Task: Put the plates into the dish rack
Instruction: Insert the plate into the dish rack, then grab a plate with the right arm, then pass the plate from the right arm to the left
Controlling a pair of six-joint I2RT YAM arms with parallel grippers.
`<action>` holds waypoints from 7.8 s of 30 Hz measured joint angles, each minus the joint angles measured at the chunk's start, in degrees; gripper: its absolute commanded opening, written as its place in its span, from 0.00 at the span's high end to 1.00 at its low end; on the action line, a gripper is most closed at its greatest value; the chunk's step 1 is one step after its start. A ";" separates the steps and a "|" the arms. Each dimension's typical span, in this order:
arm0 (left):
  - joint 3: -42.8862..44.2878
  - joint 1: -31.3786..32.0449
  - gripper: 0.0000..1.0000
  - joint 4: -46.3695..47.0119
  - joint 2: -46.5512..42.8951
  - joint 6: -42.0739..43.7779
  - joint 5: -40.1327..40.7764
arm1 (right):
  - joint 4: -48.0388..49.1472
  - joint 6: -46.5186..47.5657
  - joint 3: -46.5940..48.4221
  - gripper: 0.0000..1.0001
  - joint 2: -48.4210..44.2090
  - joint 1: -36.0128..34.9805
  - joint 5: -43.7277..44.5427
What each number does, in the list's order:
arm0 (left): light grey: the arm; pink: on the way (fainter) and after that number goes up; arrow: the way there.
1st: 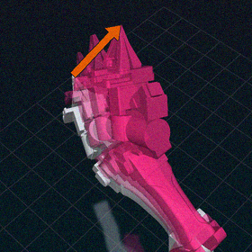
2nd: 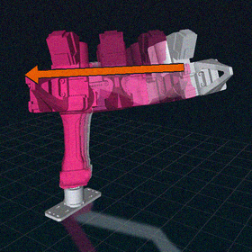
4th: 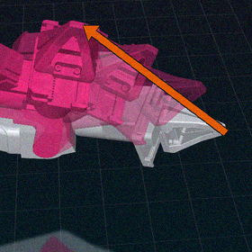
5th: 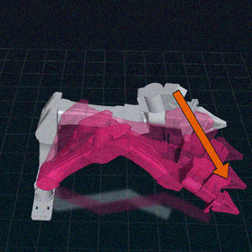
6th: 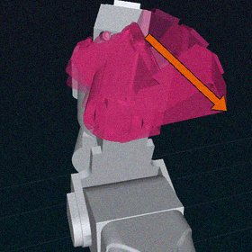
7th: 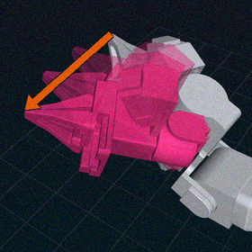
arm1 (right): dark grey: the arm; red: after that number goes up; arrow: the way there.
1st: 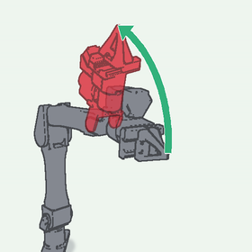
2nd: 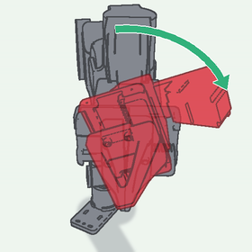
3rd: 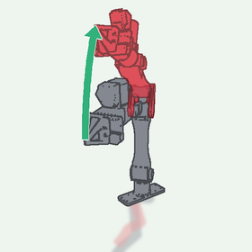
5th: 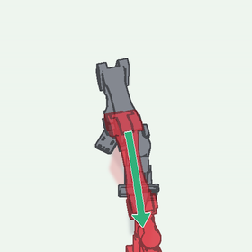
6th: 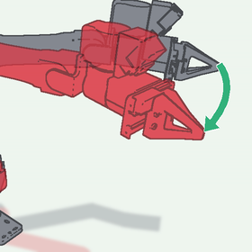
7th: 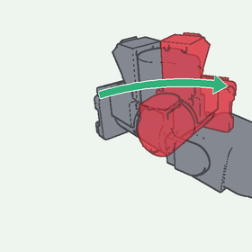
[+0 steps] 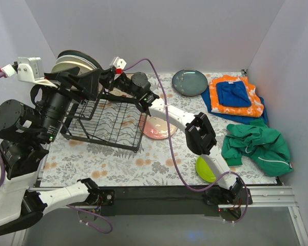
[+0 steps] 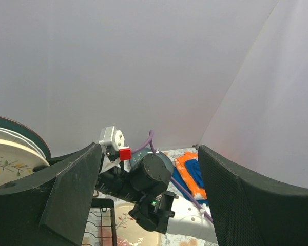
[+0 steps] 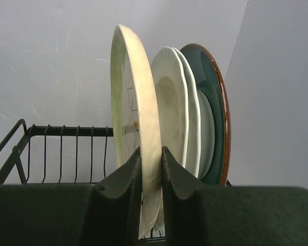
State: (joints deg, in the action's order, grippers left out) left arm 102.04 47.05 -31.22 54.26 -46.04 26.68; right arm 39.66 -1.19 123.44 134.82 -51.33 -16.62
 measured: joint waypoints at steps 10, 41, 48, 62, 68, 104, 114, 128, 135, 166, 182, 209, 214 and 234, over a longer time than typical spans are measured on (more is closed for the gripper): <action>-0.92 0.00 0.26 0.00 -0.66 -0.85 0.33 | 1.20 -0.79 -5.09 0.99 -3.67 0.26 2.34; -1.18 0.00 0.27 0.04 -1.11 -2.69 0.31 | -1.92 0.00 -6.82 0.99 -5.49 -2.19 12.17; -1.20 0.00 0.27 0.13 -1.18 -2.67 0.33 | -4.48 0.48 -5.05 0.99 -5.22 -2.43 12.61; -1.51 0.00 0.27 0.44 -1.36 -2.64 0.33 | -5.35 1.07 -3.43 0.76 -4.04 -2.71 11.80; -1.51 0.00 0.27 0.44 -1.60 -2.64 0.33 | -5.11 0.94 -3.43 0.65 -4.04 -2.71 10.60; -12.85 0.00 0.16 -4.26 6.47 -20.31 -5.44 | -56.98 8.02 -29.03 0.07 -31.93 35.56 -22.27; -16.11 -2.78 0.15 -5.11 16.72 -30.34 -17.97 | -70.14 18.16 -29.55 0.09 -30.08 41.92 -12.02; -23.06 -14.95 0.17 7.04 30.53 -47.80 -34.77 | -57.11 42.62 -39.74 0.06 -27.67 42.16 -1.88; -19.69 -18.10 0.21 9.09 37.07 -53.09 -39.10 | -40.70 58.29 -46.71 0.16 -21.81 39.19 1.57; -20.81 -22.62 0.22 10.75 37.77 -57.46 -42.18 | -3.78 80.15 -59.95 0.99 -12.57 36.96 2.95; -20.46 -23.28 0.22 10.88 47.78 -60.37 -47.67 | -6.91 68.46 -80.83 0.99 -38.07 36.57 -3.26; -19.61 -22.53 1.00 8.83 53.53 -62.10 -54.62 | -19.56 63.91 -90.51 0.99 -66.69 19.04 -5.20; -20.09 -22.40 1.00 5.40 52.63 -56.70 -53.66 | -21.73 62.88 -90.49 0.97 -68.02 17.66 -4.15; -32.20 -22.77 1.00 1.29 23.87 -27.19 -50.25 | -46.10 30.01 -71.36 0.15 -76.96 16.31 -20.15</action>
State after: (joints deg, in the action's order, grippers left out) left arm 69.84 24.27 -29.93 78.13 -73.23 -23.57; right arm -6.44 28.82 52.07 57.87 -35.03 -36.77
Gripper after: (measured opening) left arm 0.084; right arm 0.849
